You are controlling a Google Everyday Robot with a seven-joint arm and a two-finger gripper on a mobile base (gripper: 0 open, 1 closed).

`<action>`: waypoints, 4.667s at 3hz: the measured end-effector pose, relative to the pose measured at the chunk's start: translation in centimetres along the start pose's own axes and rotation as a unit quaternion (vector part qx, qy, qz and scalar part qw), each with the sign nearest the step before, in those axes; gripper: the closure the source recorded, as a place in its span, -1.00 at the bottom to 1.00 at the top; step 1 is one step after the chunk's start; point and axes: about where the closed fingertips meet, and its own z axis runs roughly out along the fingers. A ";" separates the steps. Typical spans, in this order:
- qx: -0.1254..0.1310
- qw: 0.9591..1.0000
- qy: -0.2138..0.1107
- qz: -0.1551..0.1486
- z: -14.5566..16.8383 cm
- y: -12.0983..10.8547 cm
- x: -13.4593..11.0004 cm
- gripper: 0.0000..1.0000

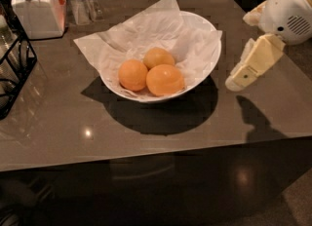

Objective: Pick orange from white bowl

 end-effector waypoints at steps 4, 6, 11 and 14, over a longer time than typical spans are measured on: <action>0.002 0.992 -0.126 0.014 5.4 0.3 -6.3 -1.00; 0.004 0.991 -0.135 0.011 6.8 0.8 -7.5 -0.76; -0.063 0.986 -0.151 0.012 12.6 2.0 -9.6 -0.16; -0.098 0.987 -0.118 0.047 15.7 1.7 -7.7 -0.30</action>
Offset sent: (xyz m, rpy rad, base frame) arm 0.0170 0.0292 -0.0038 0.2579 -0.1210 -0.0684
